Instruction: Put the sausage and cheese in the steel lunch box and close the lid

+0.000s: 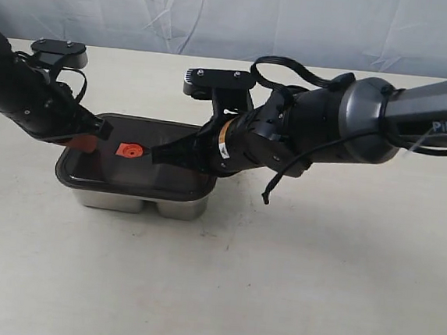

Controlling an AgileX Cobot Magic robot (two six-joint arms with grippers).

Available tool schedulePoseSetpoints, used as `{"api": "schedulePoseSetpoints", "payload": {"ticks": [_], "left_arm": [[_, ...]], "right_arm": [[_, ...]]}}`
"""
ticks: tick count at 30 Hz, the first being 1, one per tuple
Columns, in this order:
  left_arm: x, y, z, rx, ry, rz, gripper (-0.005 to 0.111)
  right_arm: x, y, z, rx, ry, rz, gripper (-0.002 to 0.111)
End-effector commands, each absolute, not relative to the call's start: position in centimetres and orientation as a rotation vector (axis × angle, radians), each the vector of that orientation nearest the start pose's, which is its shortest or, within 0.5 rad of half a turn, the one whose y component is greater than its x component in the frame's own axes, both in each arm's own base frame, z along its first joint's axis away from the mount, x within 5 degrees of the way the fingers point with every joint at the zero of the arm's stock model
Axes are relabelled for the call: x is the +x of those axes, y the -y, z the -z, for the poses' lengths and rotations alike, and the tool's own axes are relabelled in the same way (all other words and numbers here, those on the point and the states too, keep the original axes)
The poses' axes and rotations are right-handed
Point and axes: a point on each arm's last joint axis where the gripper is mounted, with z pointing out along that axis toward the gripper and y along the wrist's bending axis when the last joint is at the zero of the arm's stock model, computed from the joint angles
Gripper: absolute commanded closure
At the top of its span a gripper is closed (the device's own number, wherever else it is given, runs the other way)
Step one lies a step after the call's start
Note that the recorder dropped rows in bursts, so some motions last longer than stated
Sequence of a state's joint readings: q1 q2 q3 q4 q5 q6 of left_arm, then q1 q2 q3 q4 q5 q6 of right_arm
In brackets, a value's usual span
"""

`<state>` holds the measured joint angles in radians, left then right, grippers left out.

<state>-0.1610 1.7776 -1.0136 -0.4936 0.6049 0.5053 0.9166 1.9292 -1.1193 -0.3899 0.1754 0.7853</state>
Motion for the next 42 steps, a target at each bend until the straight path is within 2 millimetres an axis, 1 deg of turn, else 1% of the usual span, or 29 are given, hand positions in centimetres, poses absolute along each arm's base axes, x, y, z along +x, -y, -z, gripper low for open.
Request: {"api": "schedulePoseSetpoints", "payload": {"ticks": [1, 3, 8, 12, 14, 15, 16, 17, 18, 19, 20, 21, 22, 23, 24, 25, 26, 27, 30, 31, 33, 36, 37, 38, 39, 40, 42], "left_arm": [[31.9, 7.6, -14.3, 0.436, -2.884, 0.404, 0.107], [31.9, 7.6, -14.0, 0.433, -2.893, 0.407, 0.107], [31.9, 7.6, -14.0, 0.428, -2.894, 0.408, 0.107], [32.0, 7.7, -14.0, 0.422, -2.892, 0.411, 0.107], [32.2, 7.7, -14.2, 0.422, -2.882, 0.408, 0.107], [32.3, 7.7, -14.4, 0.422, -2.872, 0.408, 0.107], [32.5, 7.7, -15.5, 0.443, -2.827, 0.399, 0.107], [32.6, 7.7, -16.1, 0.456, -2.797, 0.391, 0.107], [32.5, 7.6, -18.1, 0.456, -2.721, 0.372, 0.107], [32.4, 7.6, -19.0, 0.458, -2.686, 0.36, 0.107], [31.8, 7.4, -21.7, 0.459, -2.595, 0.341, 0.107], [31.0, 7.2, -24.1, 0.452, -2.512, 0.326, 0.107], [30.2, 7.1, -25.9, 0.444, -2.443, 0.312, 0.107], [28.8, 6.7, -28.2, 0.427, -2.346, 0.294, 0.107], [27.4, 6.4, -30.3, 0.405, -2.254, 0.285, 0.107], [25.3, 6.0, -32.3, 0.378, -2.156, 0.278, 0.107], [23.6, 5.7, -33.3, 0.362, -2.087, 0.265, 0.107], [21.2, 5.2, -34.5, 0.354, -2.012, 0.256, 0.107], [17.0, 4.6, -35.5, 0.361, -1.926, 0.261, 0.107], [15.6, 4.5, -35.8, 0.369, -1.902, 0.265, 0.107], [13.2, 4.2, -35.7, 0.375, -1.875, 0.281, 0.107], [10.5, 4.0, -35.9, 0.415, -1.843, 0.278, 0.107], [9.9, 3.9, -36.1, 0.417, -1.824, 0.28, 0.107], [8.6, 3.7, -36.6, 0.414, -1.772, 0.276, 0.107], [8.2, 3.7, -36.8, 0.414, -1.753, 0.273, 0.107], [7.4, 3.5, -37.1, 0.412, -1.719, 0.269, 0.107], [6.6, 3.4, -37.3, 0.411, -1.686, 0.265, 0.107]], "right_arm": [[24.4, -30.5, -13.3, -0.594, -2.543, -0.401, 0.109], [24.3, -30.5, -12.6, -0.582, -2.566, -0.395, 0.109], [24.3, -30.5, -11.0, -0.574, -2.612, -0.367, 0.109], [24.2, -30.4, -10.2, -0.564, -2.645, -0.347, 0.109], [24.1, -30.3, -10.1, -0.558, -2.658, -0.333, 0.109], [24.1, -30.2, -10.4, -0.557, -2.657, -0.33, 0.109], [24.1, -30.1, -11.4, -0.55, -2.643, -0.338, 0.109], [24.1, -30.1, -12.0, -0.546, -2.63, -0.352, 0.109], [24.1, -30.1, -13.9, -0.546, -2.582, -0.387, 0.109], [24.1, -30.0, -15.1, -0.548, -2.552, -0.406, 0.109], [24.0, -29.5, -17.6, -0.57, -2.497, -0.4, 0.109], [23.7, -28.6, -19.7, -0.6, -2.467, -0.348, 0.109], [23.4, -27.8, -21.3, -0.631, -2.449, -0.291, 0.109], [22.8, -26.5, -23.4, -0.672, -2.434, -0.231, 0.109], [22.2, -25.6, -25.1, -0.701, -2.423, -0.205, 0.109], [21.2, -24.4, -27.0, -0.74, -2.413, -0.204, 0.109], [20.1, -23.5, -28.5, -0.748, -2.406, -0.251, 0.109], [18.7, -22.5, -29.7, -0.77, -2.397, -0.334, 0.109], [16.2, -20.7, -30.7, -0.792, -2.384, -0.468, 0.109], [15.5, -20.1, -30.5, -0.789, -2.387, -0.493, 0.109], [14.4, -18.8, -30.4, -0.761, -2.362, -0.546, 0.109], [13.1, -17.2, -30.1, -0.743, -2.376, -0.555, 0.109], [12.9, -16.9, -30.2, -0.744, -2.377, -0.554, 0.109], [12.5, -16.4, -30.3, -0.745, -2.382, -0.551, 0.109], [12.5, -16.4, -30.4, -0.744, -2.379, -0.553, 0.109], [12.5, -16.4, -30.6, -0.733, -2.367, -0.565, 0.109], [12.6, -16.5, -30.6, -0.729, -2.353, -0.575, 0.109]]}}
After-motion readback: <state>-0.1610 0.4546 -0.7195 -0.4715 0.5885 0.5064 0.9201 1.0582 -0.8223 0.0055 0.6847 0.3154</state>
